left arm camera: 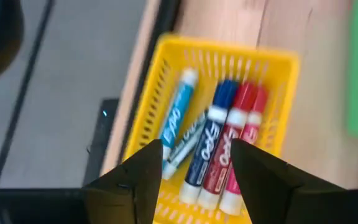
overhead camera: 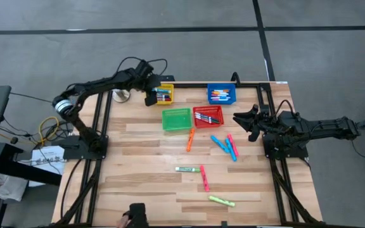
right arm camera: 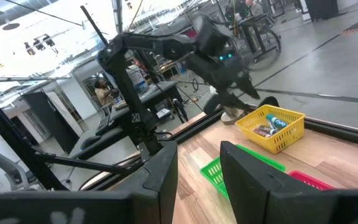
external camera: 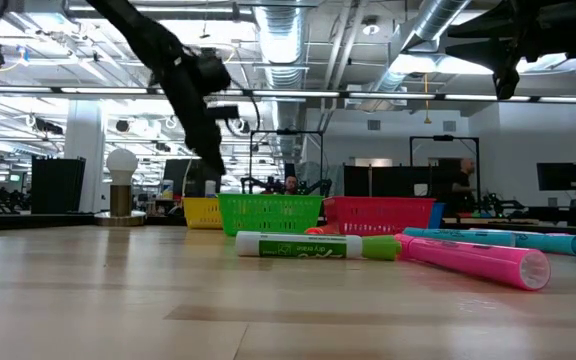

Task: Pick & Place Markers
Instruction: Put the light green marker pen into the yellow bin

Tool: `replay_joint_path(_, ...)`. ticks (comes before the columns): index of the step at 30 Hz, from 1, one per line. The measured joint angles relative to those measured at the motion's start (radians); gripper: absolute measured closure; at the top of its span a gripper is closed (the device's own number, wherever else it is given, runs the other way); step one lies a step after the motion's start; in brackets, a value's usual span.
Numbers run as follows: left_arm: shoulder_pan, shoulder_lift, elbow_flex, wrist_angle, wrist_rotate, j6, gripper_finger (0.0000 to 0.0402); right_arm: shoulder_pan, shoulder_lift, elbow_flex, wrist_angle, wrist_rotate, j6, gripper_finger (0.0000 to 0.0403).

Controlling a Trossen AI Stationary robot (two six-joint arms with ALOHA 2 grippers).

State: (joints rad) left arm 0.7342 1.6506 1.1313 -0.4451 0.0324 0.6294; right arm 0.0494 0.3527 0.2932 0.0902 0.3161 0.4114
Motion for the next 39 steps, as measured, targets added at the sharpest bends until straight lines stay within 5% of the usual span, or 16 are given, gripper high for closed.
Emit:
replay_joint_path(7, -0.108, -0.218, 0.000, -0.011, 0.060, -0.230, 0.0213, 0.000, 0.000, 0.000, 0.000, 0.000, 0.000, 0.0292)
replay_joint_path(11, -0.277, -0.340, 0.000, -0.011, 0.203, -0.374, 0.0215, 0.000, 0.000, 0.000, 0.000, 0.000, 0.000, 0.0292)
replay_joint_path(17, -0.609, -0.406, 0.001, 0.006, 0.181, -0.523, 0.0214, 0.000, 0.000, 0.000, -0.001, 0.000, 0.000, 0.0292)
replay_joint_path(26, -0.982, -0.266, 0.001, 0.101, -0.122, -0.699, 0.0216, 0.000, 0.000, 0.000, -0.001, -0.001, 0.000, 0.0292)
replay_joint_path(39, -1.056, 0.013, 0.001, 0.204, -0.182, -0.874, 0.0216, 0.000, 0.000, 0.000, -0.009, -0.001, 0.000, 0.0292)
